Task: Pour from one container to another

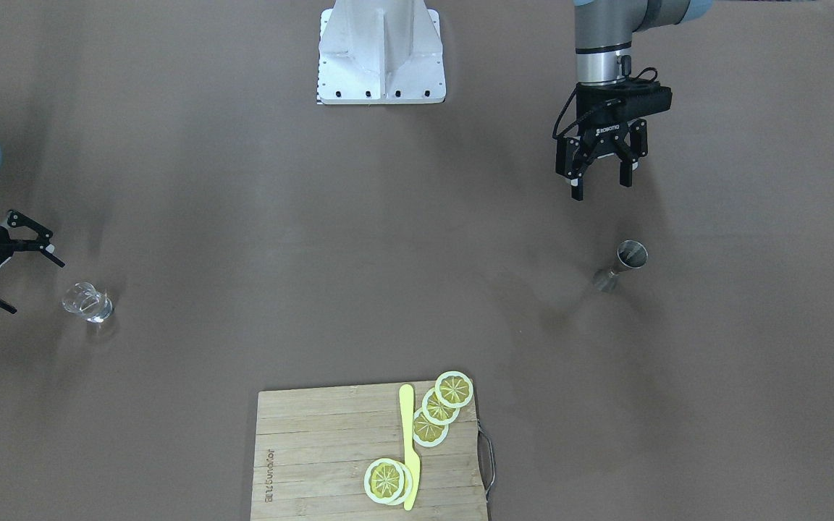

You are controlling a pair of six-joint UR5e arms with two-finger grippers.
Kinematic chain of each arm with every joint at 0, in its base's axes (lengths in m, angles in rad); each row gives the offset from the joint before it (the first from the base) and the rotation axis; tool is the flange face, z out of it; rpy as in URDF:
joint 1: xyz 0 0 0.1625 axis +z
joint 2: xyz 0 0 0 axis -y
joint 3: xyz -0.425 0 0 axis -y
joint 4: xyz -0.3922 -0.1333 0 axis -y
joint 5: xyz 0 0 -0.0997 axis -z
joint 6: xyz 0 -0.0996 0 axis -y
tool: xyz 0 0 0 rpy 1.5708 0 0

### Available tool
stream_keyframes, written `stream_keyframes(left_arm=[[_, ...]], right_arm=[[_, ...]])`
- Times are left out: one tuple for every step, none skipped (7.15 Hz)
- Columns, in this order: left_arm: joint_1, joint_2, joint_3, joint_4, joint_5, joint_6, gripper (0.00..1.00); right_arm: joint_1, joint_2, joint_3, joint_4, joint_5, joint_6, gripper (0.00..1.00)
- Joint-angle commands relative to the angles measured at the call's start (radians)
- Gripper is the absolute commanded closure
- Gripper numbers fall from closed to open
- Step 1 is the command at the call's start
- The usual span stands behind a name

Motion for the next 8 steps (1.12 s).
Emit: stream_keyframes(left_arm=[[0.020, -0.035, 0.092, -0.004, 0.133, -0.005, 0.03], [0.018, -0.063, 0.131, -0.006, 0.155, -0.005, 0.03], [0.020, -0.074, 0.163, -0.013, 0.157, -0.009, 0.03], [0.020, -0.089, 0.203, -0.047, 0.157, -0.059, 0.03], [0.020, -0.092, 0.228, -0.047, 0.169, -0.067, 0.03], [0.020, -0.092, 0.251, -0.038, 0.233, -0.069, 0.03], [0.020, -0.089, 0.264, -0.037, 0.256, -0.069, 0.03], [0.020, -0.092, 0.283, -0.037, 0.294, -0.069, 0.03]], right_arm=[[0.000, 0.005, -0.006, 0.000, 0.001, 0.009, 0.00], [0.000, 0.012, -0.011, 0.000, 0.003, 0.011, 0.00], [0.000, 0.008, -0.008, 0.002, 0.012, 0.012, 0.00], [0.002, 0.003, 0.001, 0.002, 0.012, 0.012, 0.00], [0.000, 0.009, -0.009, 0.000, 0.012, 0.012, 0.00], [0.000, 0.005, -0.008, 0.002, 0.013, 0.014, 0.00], [0.000, -0.001, -0.008, 0.002, 0.012, 0.012, 0.00], [0.000, 0.002, -0.008, 0.000, 0.012, 0.014, 0.00]])
